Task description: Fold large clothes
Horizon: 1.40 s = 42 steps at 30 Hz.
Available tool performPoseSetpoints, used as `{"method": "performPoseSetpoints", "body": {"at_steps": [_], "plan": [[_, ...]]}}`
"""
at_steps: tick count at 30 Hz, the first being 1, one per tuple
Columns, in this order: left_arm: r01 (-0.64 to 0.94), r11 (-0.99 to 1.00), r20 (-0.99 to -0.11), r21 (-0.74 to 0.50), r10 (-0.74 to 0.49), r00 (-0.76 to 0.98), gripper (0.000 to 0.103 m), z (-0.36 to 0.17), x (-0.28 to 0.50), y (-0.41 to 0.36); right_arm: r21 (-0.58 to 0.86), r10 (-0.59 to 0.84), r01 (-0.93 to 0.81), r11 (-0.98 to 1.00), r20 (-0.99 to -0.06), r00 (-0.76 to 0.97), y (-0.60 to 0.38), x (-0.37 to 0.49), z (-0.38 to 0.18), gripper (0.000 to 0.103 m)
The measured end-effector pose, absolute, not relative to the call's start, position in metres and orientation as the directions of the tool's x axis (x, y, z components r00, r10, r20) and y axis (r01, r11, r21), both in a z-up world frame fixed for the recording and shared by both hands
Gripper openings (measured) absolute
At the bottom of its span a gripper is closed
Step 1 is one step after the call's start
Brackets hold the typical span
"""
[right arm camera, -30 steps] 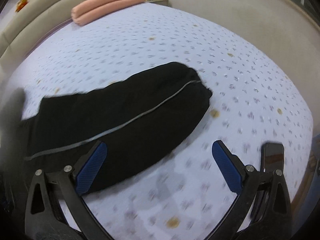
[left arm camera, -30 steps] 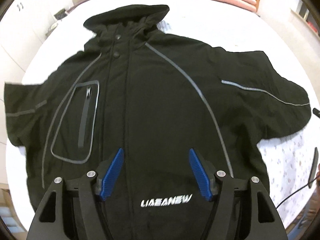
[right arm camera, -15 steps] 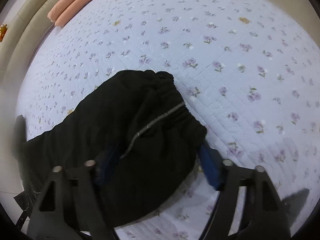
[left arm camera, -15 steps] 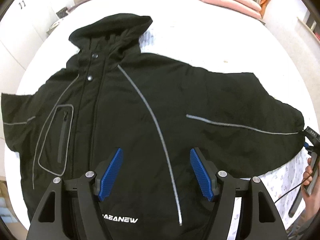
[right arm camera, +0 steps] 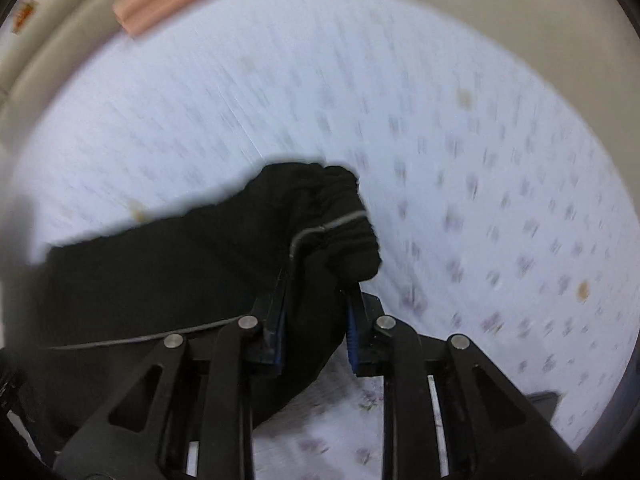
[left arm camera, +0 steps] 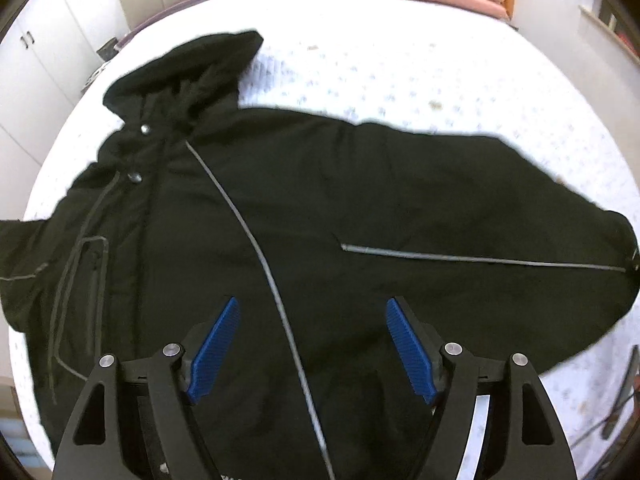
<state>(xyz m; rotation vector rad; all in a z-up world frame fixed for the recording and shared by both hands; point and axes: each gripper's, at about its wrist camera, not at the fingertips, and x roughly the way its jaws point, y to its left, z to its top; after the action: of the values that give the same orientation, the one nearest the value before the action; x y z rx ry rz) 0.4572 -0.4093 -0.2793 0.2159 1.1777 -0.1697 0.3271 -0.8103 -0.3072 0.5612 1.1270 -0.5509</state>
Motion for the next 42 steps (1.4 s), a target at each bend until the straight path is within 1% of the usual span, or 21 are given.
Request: {"method": "performPoseSetpoints", "body": {"at_steps": [3, 6, 9, 13, 17, 18, 21, 24, 26, 29, 30, 32, 36, 42], "plan": [[0.245, 0.968, -0.939, 0.063, -0.026, 0.343, 0.077, -0.306, 0.460, -0.408, 0.138, -0.126, 0.663, 0.736, -0.934, 0.335, -0.812, 0.330, -0.307, 0.024], [0.252, 0.966, -0.938, 0.051, -0.040, 0.345, 0.077, -0.310, 0.460, -0.402, 0.109, -0.148, 0.656, 0.747, -0.934, 0.324, -0.807, 0.334, -0.289, 0.021], [0.262, 0.964, -0.927, 0.046, -0.056, 0.370, 0.077, -0.292, 0.456, -0.391, 0.107, -0.176, 0.617, 0.780, -0.908, 0.379, -0.785, 0.334, -0.258, 0.018], [0.285, 0.956, -0.903, 0.066, -0.065, 0.425, 0.077, -0.264, 0.443, -0.369, 0.135, -0.172, 0.537, 0.832, -0.859, 0.483, -0.737, 0.342, -0.204, 0.016], [0.301, 0.952, -0.883, 0.060, -0.090, 0.461, 0.077, -0.239, 0.432, -0.331, 0.173, -0.103, 0.413, 0.894, -0.817, 0.567, -0.662, 0.360, -0.162, 0.013], [0.304, 0.951, -0.880, 0.058, -0.095, 0.464, 0.077, -0.233, 0.430, -0.321, 0.173, -0.103, 0.413, 0.894, -0.817, 0.567, -0.662, 0.360, -0.162, 0.013], [0.299, 0.953, -0.874, 0.057, -0.097, 0.476, 0.077, -0.217, 0.429, -0.279, 0.189, -0.019, 0.276, 0.942, -0.794, 0.607, -0.573, 0.394, -0.140, 0.013], [0.259, 0.962, -0.867, 0.087, -0.055, 0.495, 0.078, -0.205, 0.434, -0.232, 0.192, 0.039, 0.184, 0.964, -0.785, 0.618, -0.507, 0.414, -0.131, 0.013], [0.206, 0.971, -0.863, 0.124, 0.003, 0.505, 0.078, -0.199, 0.441, -0.203, 0.180, 0.060, 0.135, 0.974, -0.785, 0.616, -0.467, 0.428, -0.132, 0.013], [0.121, 0.969, -0.852, 0.214, 0.125, 0.508, 0.078, -0.194, 0.451, -0.165, 0.186, 0.103, 0.076, 0.980, -0.788, 0.607, -0.416, 0.444, -0.135, 0.013], [0.100, 0.971, -0.850, 0.219, 0.139, 0.508, 0.078, -0.192, 0.454, -0.151, 0.188, 0.116, 0.057, 0.981, -0.789, 0.603, -0.400, 0.449, -0.137, 0.013], [0.062, 0.975, -0.855, 0.215, 0.157, 0.494, 0.078, -0.191, 0.460, -0.128, 0.177, 0.133, 0.016, 0.984, -0.794, 0.594, -0.362, 0.462, -0.138, 0.013], [0.000, 0.986, -0.869, 0.166, 0.146, 0.472, 0.078, -0.191, 0.474, -0.074, 0.193, 0.197, -0.068, 0.979, -0.792, 0.577, -0.298, 0.476, -0.137, 0.013], [-0.045, 0.991, -0.886, 0.129, 0.136, 0.444, 0.078, -0.202, 0.484, -0.021, 0.217, 0.284, -0.187, 0.958, -0.807, 0.518, -0.214, 0.492, -0.150, 0.013]]}}
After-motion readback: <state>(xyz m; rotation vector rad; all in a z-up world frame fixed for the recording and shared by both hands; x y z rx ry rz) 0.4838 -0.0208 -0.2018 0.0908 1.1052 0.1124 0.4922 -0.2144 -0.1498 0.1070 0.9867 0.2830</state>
